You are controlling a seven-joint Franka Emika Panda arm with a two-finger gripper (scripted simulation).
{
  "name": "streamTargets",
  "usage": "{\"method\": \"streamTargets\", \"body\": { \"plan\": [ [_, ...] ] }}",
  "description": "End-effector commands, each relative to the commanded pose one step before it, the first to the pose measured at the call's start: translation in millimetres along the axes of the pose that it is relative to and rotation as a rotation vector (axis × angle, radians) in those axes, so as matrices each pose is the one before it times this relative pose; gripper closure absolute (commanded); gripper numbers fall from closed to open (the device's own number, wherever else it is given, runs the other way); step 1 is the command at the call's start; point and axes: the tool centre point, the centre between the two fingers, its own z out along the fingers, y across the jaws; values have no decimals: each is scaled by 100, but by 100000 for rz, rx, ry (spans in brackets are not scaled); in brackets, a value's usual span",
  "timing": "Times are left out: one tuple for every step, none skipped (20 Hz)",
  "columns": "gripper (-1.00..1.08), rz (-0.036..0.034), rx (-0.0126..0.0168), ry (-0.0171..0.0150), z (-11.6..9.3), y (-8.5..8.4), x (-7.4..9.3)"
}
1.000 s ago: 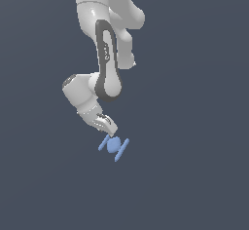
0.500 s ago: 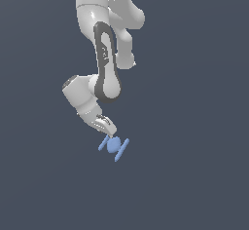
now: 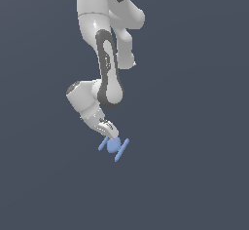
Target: Pick up the object and move it to a goal position.
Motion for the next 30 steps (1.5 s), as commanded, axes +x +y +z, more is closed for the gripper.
{"method": "streamTargets", "body": {
  "plan": [
    [108, -34, 7, -163, 238, -4, -79],
    [108, 0, 0, 0, 0, 0, 0],
    [108, 0, 0, 0, 0, 0, 0],
    [108, 0, 0, 0, 0, 0, 0],
    [108, 0, 0, 0, 0, 0, 0],
    [108, 0, 0, 0, 0, 0, 0],
    [108, 0, 0, 0, 0, 0, 0],
    [108, 0, 0, 0, 0, 0, 0],
    [108, 0, 0, 0, 0, 0, 0],
    [108, -23, 28, 204, -111, -17, 90],
    [108, 0, 0, 0, -25, 1, -1],
    [108, 0, 0, 0, -76, 3, -4],
    [108, 0, 0, 0, -127, 5, -7],
    [108, 0, 0, 0, -178, 7, -9],
    [108, 0, 0, 0, -230, 9, -12],
    [108, 0, 0, 0, -281, 11, -14],
    [108, 0, 0, 0, -333, 13, -17],
    [108, 0, 0, 0, -386, 15, -19],
    [108, 0, 0, 0, -439, 17, -22],
    [108, 0, 0, 0, -493, 19, -25],
    [108, 52, -45, 6, -537, 55, -11],
    [108, 0, 0, 0, -602, 23, -30],
    [108, 0, 0, 0, -658, 24, -33],
    [108, 0, 0, 0, -715, 26, -35],
    [108, 58, -38, 2, -763, 63, -20],
    [108, 0, 0, 0, -832, 29, -40],
    [108, 0, 0, 0, -893, 31, -43],
    [108, 0, 0, 0, -953, 32, -45],
    [108, 59, -35, -6, -995, 69, -29],
    [108, 0, 0, 0, -1060, 35, -48]
  ]
}}
